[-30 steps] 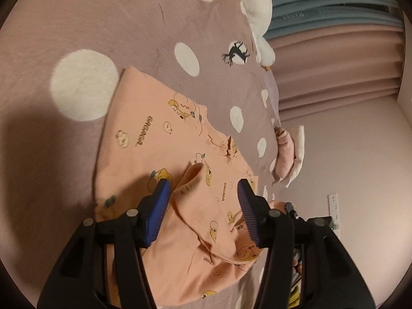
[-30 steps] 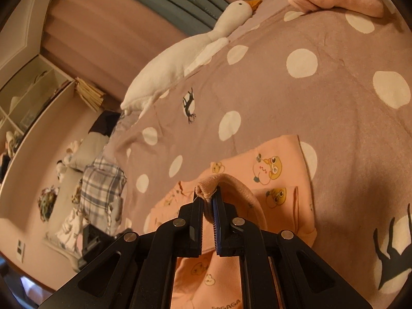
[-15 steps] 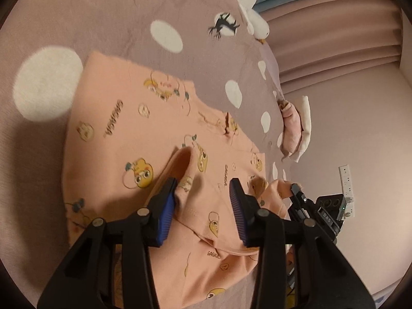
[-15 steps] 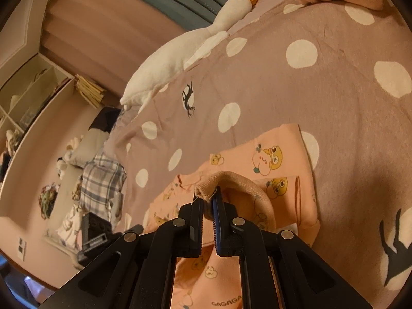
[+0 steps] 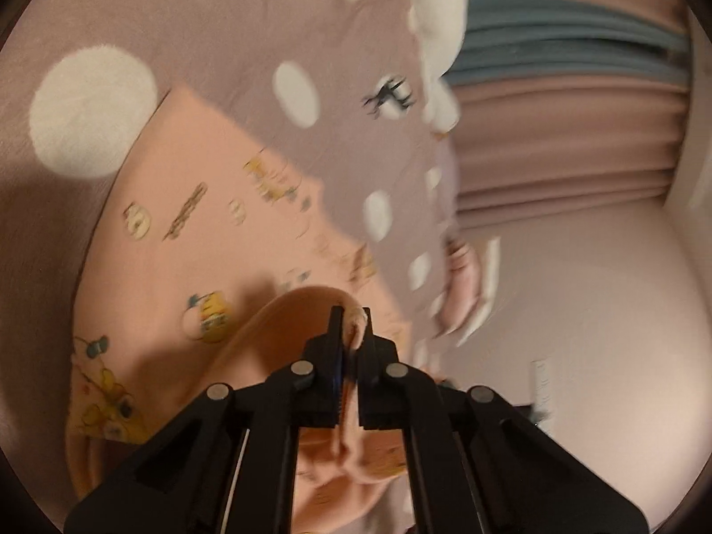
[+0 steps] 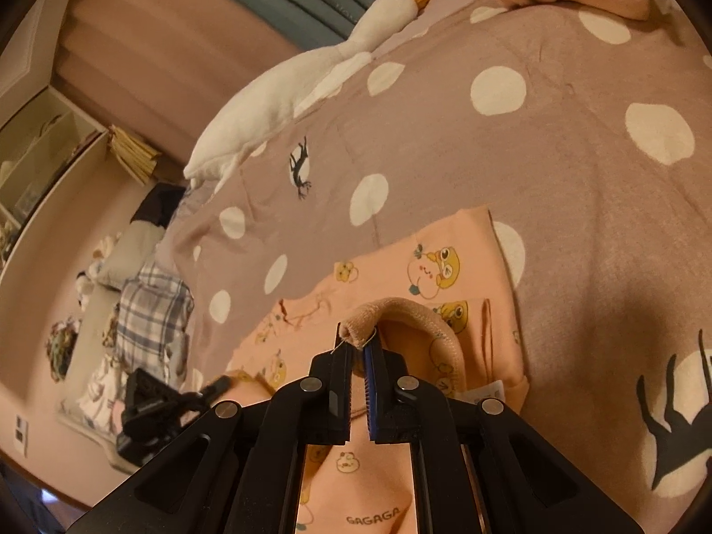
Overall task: Fold small clothes
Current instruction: 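Open both grippers and lift them off the folded shirt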
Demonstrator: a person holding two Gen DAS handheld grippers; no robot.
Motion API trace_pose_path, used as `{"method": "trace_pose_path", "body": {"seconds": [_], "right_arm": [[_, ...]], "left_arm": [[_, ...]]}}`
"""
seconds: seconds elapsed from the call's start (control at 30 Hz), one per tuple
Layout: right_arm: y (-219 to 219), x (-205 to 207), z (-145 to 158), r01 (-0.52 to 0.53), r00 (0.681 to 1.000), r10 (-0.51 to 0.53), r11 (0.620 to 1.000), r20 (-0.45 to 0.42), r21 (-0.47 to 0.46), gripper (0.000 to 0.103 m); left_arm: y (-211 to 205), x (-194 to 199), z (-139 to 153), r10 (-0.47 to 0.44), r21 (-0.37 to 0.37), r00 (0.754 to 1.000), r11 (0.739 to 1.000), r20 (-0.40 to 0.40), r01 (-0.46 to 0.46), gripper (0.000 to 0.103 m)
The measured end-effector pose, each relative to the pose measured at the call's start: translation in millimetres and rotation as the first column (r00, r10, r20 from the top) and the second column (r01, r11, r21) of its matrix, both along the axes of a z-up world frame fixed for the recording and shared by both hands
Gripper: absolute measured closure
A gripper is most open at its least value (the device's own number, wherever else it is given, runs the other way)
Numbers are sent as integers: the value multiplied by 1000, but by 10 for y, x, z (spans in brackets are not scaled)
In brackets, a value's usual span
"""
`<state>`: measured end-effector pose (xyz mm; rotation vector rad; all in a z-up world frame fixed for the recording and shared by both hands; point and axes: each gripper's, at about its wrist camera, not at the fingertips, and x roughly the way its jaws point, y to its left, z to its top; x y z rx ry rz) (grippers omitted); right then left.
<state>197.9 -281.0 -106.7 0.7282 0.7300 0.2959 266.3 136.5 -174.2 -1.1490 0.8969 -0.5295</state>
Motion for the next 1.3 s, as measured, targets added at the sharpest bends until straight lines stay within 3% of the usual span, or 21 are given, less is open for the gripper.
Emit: {"method": "trace_pose_path", "body": {"seconds": [0.13, 0.23, 0.4, 0.6, 0.77, 0.9, 0.97, 1.0, 1.03, 1.1, 1.17, 1.3], "right_arm": [[7, -23, 181, -3, 998, 3, 1000, 68, 2, 96], [46, 14, 291, -5, 995, 7, 1000, 102, -10, 96], [39, 237, 403, 38, 994, -35, 999, 106, -24, 96], [19, 642, 278, 134, 991, -133, 989, 15, -57, 97], [-62, 935, -52, 215, 960, -234, 967, -152, -134, 97], [-226, 978, -326, 251, 935, -266, 964, -234, -92, 95], [-316, 901, -321, 265, 938, -272, 962, -212, -63, 95], [-348, 862, -278, 269, 942, -277, 961, -188, -69, 89], [-406, 807, -203, 275, 947, -284, 958, -151, -80, 75], [-517, 676, -71, 284, 951, -290, 956, -104, -69, 66], [-573, 584, 34, 260, 962, -264, 964, -73, -59, 66], [-448, 443, 170, 113, 993, -115, 992, -27, -61, 66]], "left_arm": [[-13, 15, 185, 17, 29, 999, 999, 42, -18, 102], [80, 31, 290, 72, -15, 995, 997, 73, -71, 102], [259, 125, 442, 169, 7, 981, 985, 99, -170, 102], [435, 345, 430, 250, 142, 966, 956, 65, -257, 102], [429, 571, 244, 281, 319, 960, 909, 2, -267, 101], [489, 737, 7, 291, 358, 952, 902, -93, -240, 97], [578, 704, 23, 297, 373, 951, 895, -85, -246, 89], [632, 674, 46, 302, 385, 950, 888, -79, -250, 82], [721, 647, 72, 313, 385, 947, 885, -72, -262, 69], [866, 591, 123, 335, 380, 940, 879, -58, -289, 67], [976, 509, 203, 331, 374, 943, 880, -37, -294, 67], [780, 375, 368, 191, 403, 981, 897, 16, -181, 68]]}}
